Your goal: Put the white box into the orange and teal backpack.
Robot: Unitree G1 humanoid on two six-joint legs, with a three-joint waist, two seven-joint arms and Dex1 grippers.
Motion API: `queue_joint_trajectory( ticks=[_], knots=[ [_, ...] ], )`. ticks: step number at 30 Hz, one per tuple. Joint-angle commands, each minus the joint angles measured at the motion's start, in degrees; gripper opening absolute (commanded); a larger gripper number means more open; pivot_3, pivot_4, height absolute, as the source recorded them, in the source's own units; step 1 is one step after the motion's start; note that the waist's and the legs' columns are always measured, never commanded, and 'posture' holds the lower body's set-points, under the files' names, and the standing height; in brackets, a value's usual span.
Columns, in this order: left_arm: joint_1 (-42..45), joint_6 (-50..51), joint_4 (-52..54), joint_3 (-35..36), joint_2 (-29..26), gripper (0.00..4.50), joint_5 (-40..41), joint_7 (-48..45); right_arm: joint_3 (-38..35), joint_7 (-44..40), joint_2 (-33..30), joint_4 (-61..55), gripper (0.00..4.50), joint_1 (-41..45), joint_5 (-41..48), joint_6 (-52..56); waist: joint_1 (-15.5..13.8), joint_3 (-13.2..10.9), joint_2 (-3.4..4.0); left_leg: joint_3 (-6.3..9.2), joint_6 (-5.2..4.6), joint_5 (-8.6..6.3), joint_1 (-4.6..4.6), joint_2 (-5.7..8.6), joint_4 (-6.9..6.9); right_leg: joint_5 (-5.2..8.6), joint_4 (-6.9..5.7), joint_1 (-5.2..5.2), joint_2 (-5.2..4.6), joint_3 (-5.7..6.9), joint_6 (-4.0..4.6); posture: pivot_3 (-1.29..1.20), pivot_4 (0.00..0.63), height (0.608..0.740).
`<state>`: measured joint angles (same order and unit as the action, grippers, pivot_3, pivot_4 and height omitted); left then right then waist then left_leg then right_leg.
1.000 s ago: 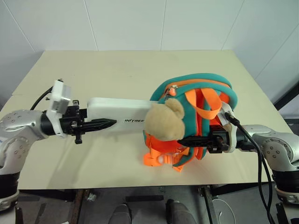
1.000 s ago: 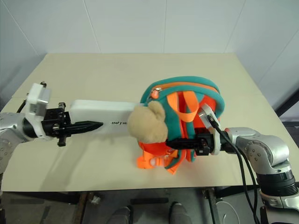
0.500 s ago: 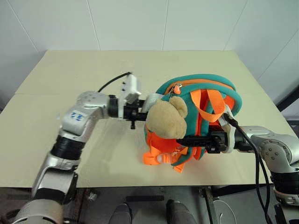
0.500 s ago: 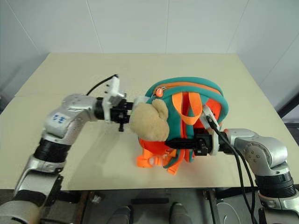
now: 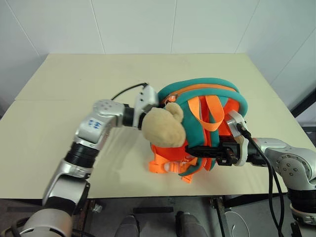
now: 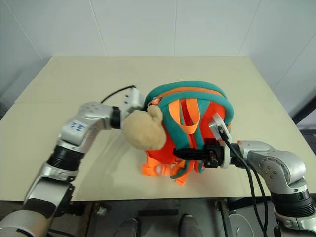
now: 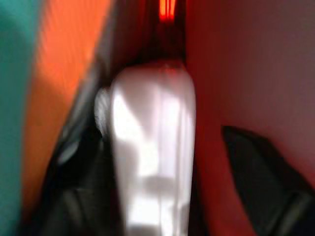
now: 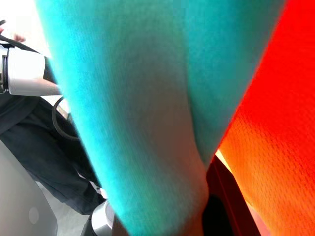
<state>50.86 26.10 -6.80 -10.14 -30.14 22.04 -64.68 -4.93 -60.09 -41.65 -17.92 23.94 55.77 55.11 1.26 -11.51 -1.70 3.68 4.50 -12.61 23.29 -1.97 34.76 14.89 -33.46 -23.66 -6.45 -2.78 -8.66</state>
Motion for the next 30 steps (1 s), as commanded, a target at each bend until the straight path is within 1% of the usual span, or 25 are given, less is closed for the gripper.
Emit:
queue_joint_trajectory(
  ticks=[1, 3, 5, 10, 13, 19, 26, 29, 30],
  knots=[
    [-0.66, -4.69, 2.82, 6.07, -3.49, 4.41, 3.65, -5.77, -1.0, 0.51, 0.51, -0.99, 0.08, 0.03, 0.75, -0.87, 0.19, 0.0, 0.0, 0.0, 0.0, 0.0, 0.0, 0.0, 0.0, 0.03, 0.0, 0.01, -0.01, 0.0, 0.06, 0.0, 0.15, 0.74],
    [-2.71, -6.73, 4.12, 8.22, -7.97, 4.41, 4.39, -10.37, -0.56, 0.59, 0.76, -0.48, 0.08, 0.37, 0.35, -1.02, 0.51, 0.0, 0.01, 0.0, 0.0, 0.0, 0.0, 0.0, 0.0, 0.04, 0.0, 0.01, -0.01, 0.0, 0.07, 0.0, 0.15, 0.74],
    [-4.82, -5.37, 5.83, 10.36, -11.74, 4.41, 5.86, -12.42, -0.34, 0.45, 0.86, -0.11, 0.08, 0.65, 0.14, -1.05, 0.48, -0.02, 0.03, 0.0, 0.0, 0.0, -0.01, 0.0, -0.04, 0.03, -0.07, -0.02, -0.01, 0.0, 0.05, 0.0, 0.15, 0.74],
    [-8.07, 1.78, 12.36, 15.08, -16.1, 4.41, 11.98, -11.82, 0.61, -0.2, 1.21, 0.93, 0.08, 1.0, -1.0, -1.61, 0.08, -0.04, -0.01, 0.03, 0.0, 0.0, 0.02, 0.0, -0.02, 0.05, -0.12, -0.02, -0.01, 0.0, 0.05, 0.0, 0.15, 0.74],
    [-9.14, 4.56, 18.86, 17.23, -14.57, 4.41, 15.74, -7.39, 1.51, -0.61, 1.61, 1.87, 0.08, 1.75, -1.7, -2.06, 0.1, -0.07, -0.06, 0.04, 0.0, -0.01, 0.02, 0.01, 0.1, 0.14, -0.07, 0.07, -0.03, 0.0, 0.22, 0.0, 0.15, 0.74],
    [-10.04, 7.51, 26.49, 15.66, -10.59, 4.41, 18.56, -1.1, 2.53, -1.84, 1.77, 3.37, 0.08, 2.88, -2.99, -2.75, 0.37, -0.07, -0.06, 0.04, -0.01, 0.0, -0.03, 0.0, 0.22, 0.14, -0.11, 0.12, 0.0, -0.01, 0.22, 0.0, 0.15, 0.74],
    [-10.38, 6.79, 27.64, 10.56, -6.87, 4.41, 17.1, 0.41, 3.0, -2.4, 2.18, 4.22, 0.08, 3.87, -3.82, -3.27, 0.32, -0.08, -0.07, 0.04, 0.0, 0.02, -0.04, 0.01, 0.3, 0.14, -0.15, 0.12, 0.02, -0.06, 0.22, 0.0, 0.15, 0.74],
    [-9.96, 4.13, 26.62, 7.32, -6.16, 4.41, 13.76, -0.29, 3.02, -2.38, 2.26, 4.07, 0.08, 3.72, -3.91, -3.39, 0.32, -0.08, -0.07, 0.04, 0.0, 0.02, -0.03, 0.01, 0.31, 0.14, -0.13, 0.12, 0.02, -0.08, 0.23, 0.0, 0.15, 0.74],
    [-9.3, 3.24, 25.68, 6.08, -5.12, 4.41, 12.29, 0.57, 3.03, -2.34, 2.35, 4.02, 0.08, 3.63, -4.02, -3.51, 0.29, -0.08, -0.07, 0.03, 0.0, 0.02, -0.03, 0.01, 0.31, 0.14, -0.13, 0.12, 0.02, -0.08, 0.23, 0.0, 0.15, 0.74]
  ],
)
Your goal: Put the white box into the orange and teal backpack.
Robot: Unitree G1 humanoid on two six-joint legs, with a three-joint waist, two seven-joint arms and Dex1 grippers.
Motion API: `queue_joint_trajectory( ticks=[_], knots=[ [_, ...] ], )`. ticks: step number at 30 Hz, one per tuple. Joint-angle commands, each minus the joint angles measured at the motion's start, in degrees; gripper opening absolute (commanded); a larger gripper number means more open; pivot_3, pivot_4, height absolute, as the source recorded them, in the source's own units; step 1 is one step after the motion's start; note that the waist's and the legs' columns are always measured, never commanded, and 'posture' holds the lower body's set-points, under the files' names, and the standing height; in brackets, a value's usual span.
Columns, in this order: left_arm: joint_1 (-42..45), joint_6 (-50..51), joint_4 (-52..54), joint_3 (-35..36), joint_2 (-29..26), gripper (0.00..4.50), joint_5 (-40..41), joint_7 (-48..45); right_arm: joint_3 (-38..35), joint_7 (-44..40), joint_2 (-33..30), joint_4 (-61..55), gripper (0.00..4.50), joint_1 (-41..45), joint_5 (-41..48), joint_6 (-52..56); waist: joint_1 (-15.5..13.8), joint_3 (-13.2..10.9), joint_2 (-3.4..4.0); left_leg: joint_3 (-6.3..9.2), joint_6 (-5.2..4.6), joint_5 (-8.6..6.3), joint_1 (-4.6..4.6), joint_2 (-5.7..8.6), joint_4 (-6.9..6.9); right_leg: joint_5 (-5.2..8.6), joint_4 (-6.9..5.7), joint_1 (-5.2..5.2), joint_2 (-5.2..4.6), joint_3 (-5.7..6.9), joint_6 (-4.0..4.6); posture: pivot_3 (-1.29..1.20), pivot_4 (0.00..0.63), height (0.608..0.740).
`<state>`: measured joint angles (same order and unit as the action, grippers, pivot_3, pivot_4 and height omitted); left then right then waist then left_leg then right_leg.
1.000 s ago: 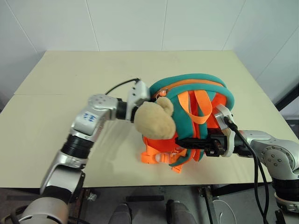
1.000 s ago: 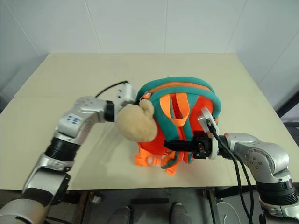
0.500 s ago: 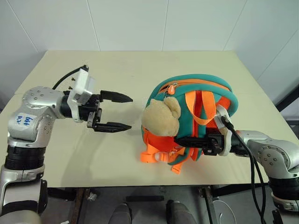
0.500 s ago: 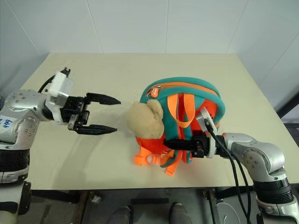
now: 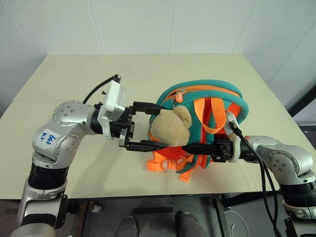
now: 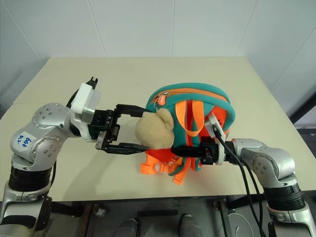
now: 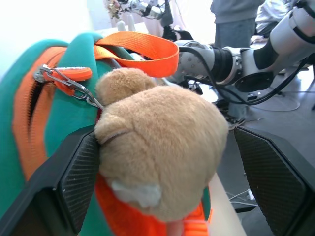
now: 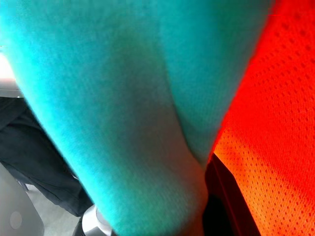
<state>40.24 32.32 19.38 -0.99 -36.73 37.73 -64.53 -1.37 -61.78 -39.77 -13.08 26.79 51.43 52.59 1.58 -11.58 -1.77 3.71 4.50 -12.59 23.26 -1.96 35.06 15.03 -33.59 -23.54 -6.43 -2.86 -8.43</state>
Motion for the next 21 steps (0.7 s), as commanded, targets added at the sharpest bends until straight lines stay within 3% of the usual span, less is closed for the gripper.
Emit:
queue_joint_trajectory(
  ticks=[1, 6, 15, 21],
  knots=[
    [1.87, -3.72, -1.34, -4.11, 2.32, 4.41, -4.6, 0.97, -0.54, -0.52, 0.66, -0.88, 0.08, 0.76, 0.31, -1.06, -0.07, 0.0, 0.0, 0.0, 0.0, 0.0, 0.0, 0.0, 0.0, 0.0, 0.01, 0.0, 0.0, 0.0, 0.0, 0.0, 0.15, 0.74],
    [3.3, -7.32, -4.8, -5.37, 5.04, 4.41, -9.61, 4.29, -0.88, 0.05, 1.4, -1.17, 0.08, 0.65, 0.2, -1.13, -0.11, 0.0, 0.0, 0.0, 0.0, 0.0, 0.0, 0.01, 0.02, -0.01, 0.02, 0.02, 0.01, -0.01, -0.01, 0.0, 0.15, 0.74],
    [4.74, -7.95, -6.08, -1.33, 4.85, 1.9, -9.39, 6.55, -1.22, 0.56, 1.59, -1.5, 0.08, -0.6, 0.22, -1.66, -0.05, 0.0, 0.0, 0.0, 0.0, 0.0, 0.0, 0.01, 0.02, -0.03, 0.01, 0.02, 0.02, -0.02, -0.05, 0.0, 0.15, 0.74],
    [4.0, -6.15, -11.34, 3.73, -10.29, 1.87, -7.88, -5.63, -1.41, 0.71, 1.55, -1.53, 0.08, -0.94, 0.35, -1.55, 0.5, -0.04, 0.03, -0.02, 0.0, 0.0, -0.04, -0.01, -0.08, -0.01, -0.1, -0.09, 0.03, -0.04, -0.02, 0.0, 0.15, 0.74]
  ],
)
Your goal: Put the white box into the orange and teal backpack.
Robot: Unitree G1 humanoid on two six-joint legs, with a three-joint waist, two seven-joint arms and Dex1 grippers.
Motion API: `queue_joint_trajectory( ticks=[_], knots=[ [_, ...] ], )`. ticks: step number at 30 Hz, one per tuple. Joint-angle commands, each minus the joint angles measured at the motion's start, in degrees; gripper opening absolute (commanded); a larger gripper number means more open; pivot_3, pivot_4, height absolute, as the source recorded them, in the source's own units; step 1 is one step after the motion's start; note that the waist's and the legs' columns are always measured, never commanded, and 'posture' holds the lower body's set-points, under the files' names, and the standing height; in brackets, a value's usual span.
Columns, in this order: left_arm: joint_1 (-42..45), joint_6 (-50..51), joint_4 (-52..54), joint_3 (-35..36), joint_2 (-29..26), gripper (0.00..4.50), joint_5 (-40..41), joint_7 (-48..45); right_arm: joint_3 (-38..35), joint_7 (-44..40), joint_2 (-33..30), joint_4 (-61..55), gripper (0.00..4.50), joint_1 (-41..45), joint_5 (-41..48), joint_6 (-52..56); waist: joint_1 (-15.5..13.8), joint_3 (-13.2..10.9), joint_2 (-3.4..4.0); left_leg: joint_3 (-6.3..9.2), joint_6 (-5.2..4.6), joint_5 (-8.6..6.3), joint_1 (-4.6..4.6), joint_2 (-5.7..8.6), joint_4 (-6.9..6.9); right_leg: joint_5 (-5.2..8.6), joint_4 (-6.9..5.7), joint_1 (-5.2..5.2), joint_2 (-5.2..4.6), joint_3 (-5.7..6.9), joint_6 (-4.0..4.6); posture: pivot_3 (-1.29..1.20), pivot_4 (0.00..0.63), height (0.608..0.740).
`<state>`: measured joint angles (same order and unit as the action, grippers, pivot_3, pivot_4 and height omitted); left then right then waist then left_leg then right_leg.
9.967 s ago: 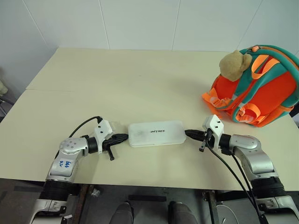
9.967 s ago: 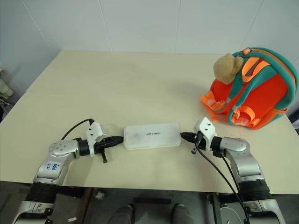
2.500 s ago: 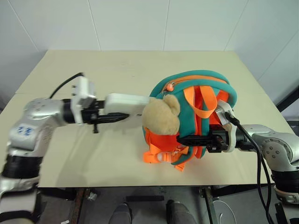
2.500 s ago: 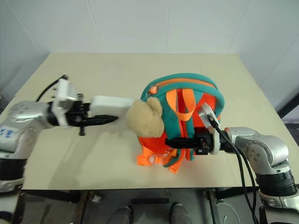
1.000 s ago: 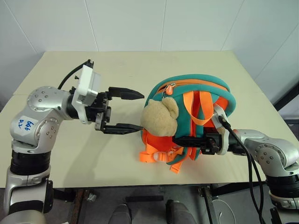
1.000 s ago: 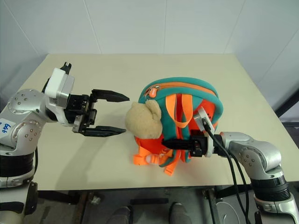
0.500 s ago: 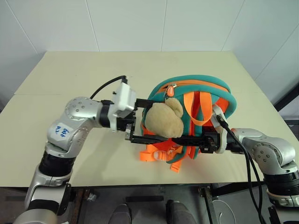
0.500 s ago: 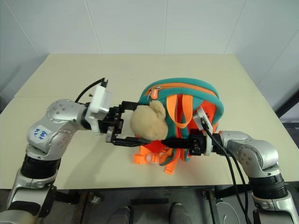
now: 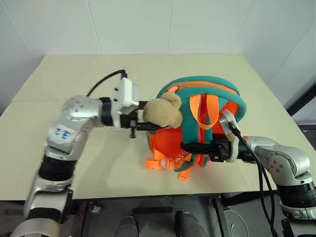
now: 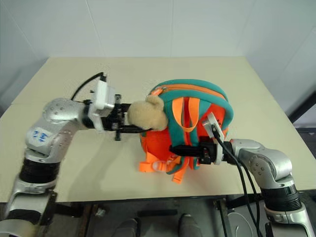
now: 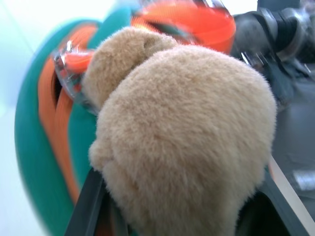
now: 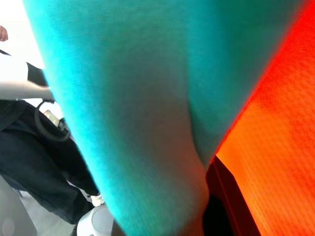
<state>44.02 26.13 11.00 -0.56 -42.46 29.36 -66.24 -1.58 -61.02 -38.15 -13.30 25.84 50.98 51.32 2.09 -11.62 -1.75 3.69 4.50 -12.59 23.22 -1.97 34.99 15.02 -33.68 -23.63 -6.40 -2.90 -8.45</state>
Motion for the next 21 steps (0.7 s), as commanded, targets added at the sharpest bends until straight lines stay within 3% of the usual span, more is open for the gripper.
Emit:
queue_joint_trajectory(
  ticks=[1, 6, 11, 17, 21],
  knots=[
    [0.29, -0.52, -5.31, 3.68, -6.99, 1.87, -0.53, -5.14, -1.27, 0.01, -0.09, -1.37, 0.08, -0.08, 0.82, -0.28, -0.05, -0.01, 0.01, 0.0, 0.0, 0.0, 0.0, 0.0, 0.0, 0.03, -0.01, 0.0, 0.0, 0.0, 0.05, 0.0, 0.15, 0.74],
    [-1.27, -5.77, -14.52, 3.02, -13.0, 1.87, -5.37, -9.08, -1.57, 0.61, 0.15, -1.61, 0.08, -0.37, 1.03, -0.3, -0.34, -0.01, 0.01, -0.01, 0.0, 0.0, 0.02, 0.0, 0.02, 0.05, 0.08, 0.02, -0.02, 0.01, 0.09, 0.0, 0.15, 0.74],
    [-3.83, -12.6, -20.03, -1.52, -8.97, 1.87, -10.12, -8.84, -1.65, 1.41, 0.77, -2.12, 0.08, -0.79, 1.33, -0.28, -0.51, -0.01, 0.01, -0.01, 0.0, 0.0, 0.03, 0.0, -0.02, 0.06, 0.07, 0.02, -0.02, 0.02, 0.11, 0.0, 0.15, 0.74],
    [-1.47, -22.57, -32.37, -7.97, 6.11, 1.87, -16.59, -3.69, -1.48, 2.6, 1.7, -2.69, 0.08, -0.98, 1.75, -0.12, -0.99, -0.01, 0.01, 0.0, -0.01, 0.0, 0.03, 0.0, 0.06, 0.04, 0.0, 0.06, -0.02, 0.02, 0.07, 0.0, 0.15, 0.74],
    [-1.55, -24.56, -35.57, -9.83, 10.46, 1.87, -18.88, -3.88, -1.9, 3.26, 1.85, -3.29, 0.08, -1.22, 2.36, 0.3, -1.03, -0.02, -0.02, 0.0, -0.02, 0.01, 0.06, 0.01, 0.12, -0.04, 0.01, 0.06, -0.02, 0.01, -0.06, 0.0, 0.15, 0.74]
  ],
)
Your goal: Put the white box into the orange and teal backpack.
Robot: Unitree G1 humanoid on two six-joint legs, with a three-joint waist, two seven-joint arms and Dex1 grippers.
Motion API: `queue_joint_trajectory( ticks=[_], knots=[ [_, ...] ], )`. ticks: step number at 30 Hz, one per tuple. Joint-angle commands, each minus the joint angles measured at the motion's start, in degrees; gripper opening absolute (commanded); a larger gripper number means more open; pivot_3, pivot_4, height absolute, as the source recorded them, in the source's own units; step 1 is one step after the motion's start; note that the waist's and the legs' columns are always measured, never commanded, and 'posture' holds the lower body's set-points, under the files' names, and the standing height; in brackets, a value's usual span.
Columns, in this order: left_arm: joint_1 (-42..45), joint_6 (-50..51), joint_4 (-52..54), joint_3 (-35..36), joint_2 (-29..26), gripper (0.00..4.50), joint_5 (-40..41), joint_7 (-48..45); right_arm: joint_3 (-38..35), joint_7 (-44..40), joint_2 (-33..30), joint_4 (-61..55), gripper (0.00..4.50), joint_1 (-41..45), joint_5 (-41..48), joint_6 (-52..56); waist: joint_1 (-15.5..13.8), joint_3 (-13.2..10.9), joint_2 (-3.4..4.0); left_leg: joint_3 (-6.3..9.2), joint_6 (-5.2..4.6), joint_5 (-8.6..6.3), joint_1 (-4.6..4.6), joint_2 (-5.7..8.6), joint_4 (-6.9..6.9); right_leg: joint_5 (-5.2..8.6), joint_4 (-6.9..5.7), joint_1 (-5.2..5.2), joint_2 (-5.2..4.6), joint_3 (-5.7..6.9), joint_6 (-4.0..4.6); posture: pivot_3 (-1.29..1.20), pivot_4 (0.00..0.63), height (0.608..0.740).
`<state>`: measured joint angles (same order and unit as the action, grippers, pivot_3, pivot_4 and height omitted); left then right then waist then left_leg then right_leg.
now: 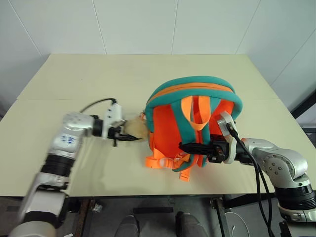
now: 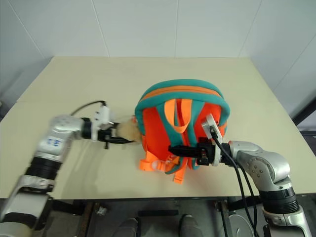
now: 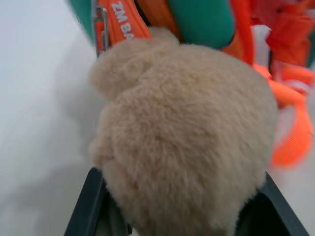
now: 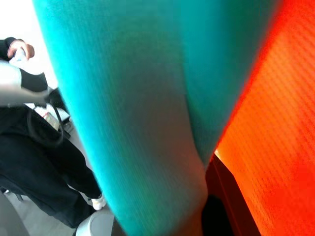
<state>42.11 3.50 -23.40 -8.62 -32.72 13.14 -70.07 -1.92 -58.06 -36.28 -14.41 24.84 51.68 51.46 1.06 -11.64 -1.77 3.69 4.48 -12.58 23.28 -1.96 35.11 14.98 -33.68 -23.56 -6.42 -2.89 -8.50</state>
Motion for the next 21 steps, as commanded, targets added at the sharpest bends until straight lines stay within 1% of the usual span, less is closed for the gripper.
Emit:
queue_joint_trajectory(
  ticks=[1, 4, 6, 9, 16, 20, 21],
  knots=[
    [-0.15, -2.21, -1.78, -2.44, 1.76, 1.87, -3.2, 0.15, -1.76, 0.5, -0.05, -2.3, 0.08, -0.43, 1.72, 0.19, 0.0, 0.01, 0.02, 0.0, 0.0, 0.0, -0.01, 0.0, -0.02, -0.01, 0.0, 0.0, 0.0, 0.0, -0.02, 0.0, 0.15, 0.74],
    [-2.06, -2.07, -3.86, -3.43, 5.14, 1.87, -3.82, 1.69, -2.19, 1.38, 0.27, -2.88, 0.08, -1.2, 2.08, 0.31, -0.73, 0.03, 0.04, 0.0, 0.0, 0.0, -0.07, 0.01, -0.02, -0.04, -0.01, 0.06, -0.01, 0.0, -0.08, 0.0, 0.15, 0.74],
    [-3.38, -2.51, -4.86, -3.43, 5.96, 1.87, -4.66, 2.8, -2.23, 2.01, 0.58, -3.34, 0.08, -1.61, 2.5, 0.44, -1.39, 0.03, 0.03, 0.01, 0.0, 0.0, -0.07, 0.02, 0.02, -0.03, 0.02, 0.12, -0.01, 0.0, -0.06, 0.0, 0.15, 0.74],
    [-6.15, -2.8, -4.33, -3.26, 4.92, 1.87, -5.15, 2.81, -2.27, 2.77, 0.84, -3.87, 0.08, -2.16, 2.93, 0.56, -1.49, 0.04, 0.03, 0.01, 0.0, 0.0, -0.07, 0.03, 0.05, -0.02, 0.09, 0.17, -0.03, 0.0, 0.01, 0.0, 0.15, 0.74],
    [-12.05, -0.56, 1.56, -1.3, 2.33, 1.87, -4.19, 3.8, -2.4, 3.82, 1.28, -3.56, 0.08, -3.0, 2.66, -0.5, -0.72, 0.1, 0.1, 0.01, 0.0, 0.0, -0.12, 0.03, 0.0, -0.01, 0.09, 0.17, -0.03, 0.02, 0.05, 0.0, 0.15, 0.74],
    [-13.68, 2.25, 9.35, 1.96, 2.12, 1.87, -1.25, 6.22, -0.88, 5.02, 0.53, -4.12, 0.08, -3.73, -3.39, -5.32, -0.69, 0.1, 0.11, 0.0, 0.0, 0.0, -0.17, 0.02, -0.03, 0.01, 0.07, 0.15, -0.03, 0.02, 0.08, 0.0, 0.15, 0.74],
    [-14.22, 3.79, 11.83, 3.0, 1.62, 2.1, -0.4, 6.86, -1.09, 4.77, -0.1, -4.5, 0.43, -4.0, -3.85, -5.66, -0.73, 0.1, 0.11, 0.0, 0.0, 0.0, -0.15, 0.02, -0.03, 0.01, 0.08, 0.15, -0.03, 0.02, 0.08, 0.0, 0.15, 0.74]
  ],
)
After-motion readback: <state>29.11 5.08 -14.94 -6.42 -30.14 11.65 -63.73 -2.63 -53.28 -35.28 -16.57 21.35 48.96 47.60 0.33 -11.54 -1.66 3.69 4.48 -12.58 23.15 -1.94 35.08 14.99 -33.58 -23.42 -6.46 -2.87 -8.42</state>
